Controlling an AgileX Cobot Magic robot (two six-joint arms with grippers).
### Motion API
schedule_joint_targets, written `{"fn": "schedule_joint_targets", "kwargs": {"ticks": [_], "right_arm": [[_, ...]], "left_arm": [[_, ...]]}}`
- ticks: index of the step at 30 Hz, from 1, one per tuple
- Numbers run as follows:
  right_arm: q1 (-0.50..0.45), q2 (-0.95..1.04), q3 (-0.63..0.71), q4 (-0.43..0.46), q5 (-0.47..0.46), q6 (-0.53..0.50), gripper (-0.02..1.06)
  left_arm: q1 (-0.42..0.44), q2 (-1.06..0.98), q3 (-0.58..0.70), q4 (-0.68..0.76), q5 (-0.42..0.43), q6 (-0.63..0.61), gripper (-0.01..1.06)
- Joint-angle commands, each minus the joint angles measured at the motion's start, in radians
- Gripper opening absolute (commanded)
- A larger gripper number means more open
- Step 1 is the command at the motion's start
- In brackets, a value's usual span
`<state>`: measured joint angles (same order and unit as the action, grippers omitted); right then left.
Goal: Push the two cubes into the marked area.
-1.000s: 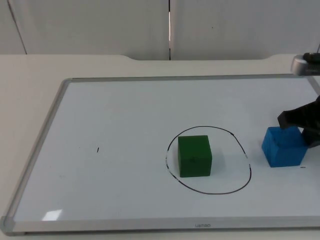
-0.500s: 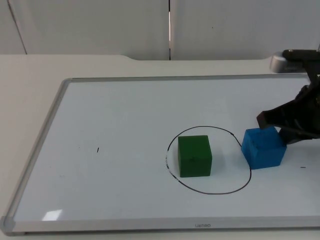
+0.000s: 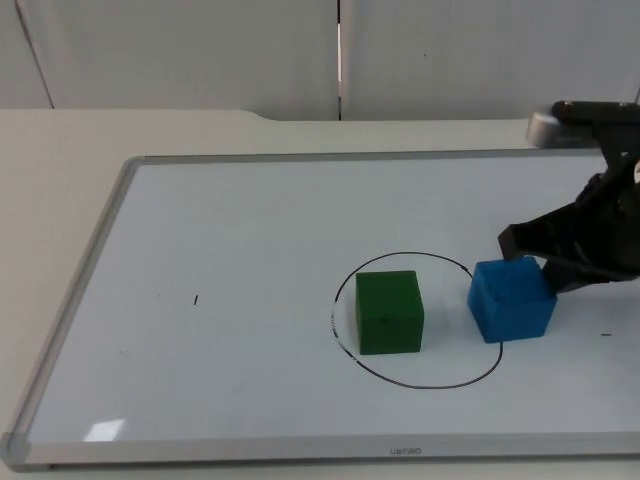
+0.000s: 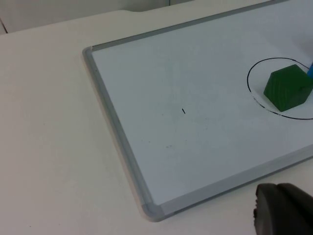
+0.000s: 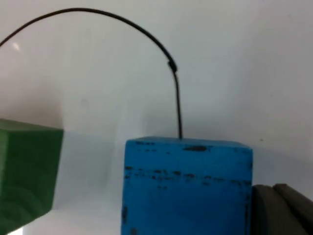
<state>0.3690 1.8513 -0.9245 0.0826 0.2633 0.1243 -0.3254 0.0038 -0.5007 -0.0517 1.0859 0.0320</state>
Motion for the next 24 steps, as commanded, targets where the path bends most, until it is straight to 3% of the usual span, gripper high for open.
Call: {"fn": "schedule_joint_targets", "kwargs": {"ticks": [1, 24], "right_arm": [[0.012, -0.003, 0.006, 0.01, -0.016, 0.006, 0.0], [0.027, -0.003, 0.006, 0.037, -0.016, 0.025, 0.0]], "left_arm": [[0.003, -0.004, 0.006, -0.005, -0.01, -0.002, 0.0], [0.003, -0.004, 0.006, -0.005, -0.01, -0.002, 0.0]]}}
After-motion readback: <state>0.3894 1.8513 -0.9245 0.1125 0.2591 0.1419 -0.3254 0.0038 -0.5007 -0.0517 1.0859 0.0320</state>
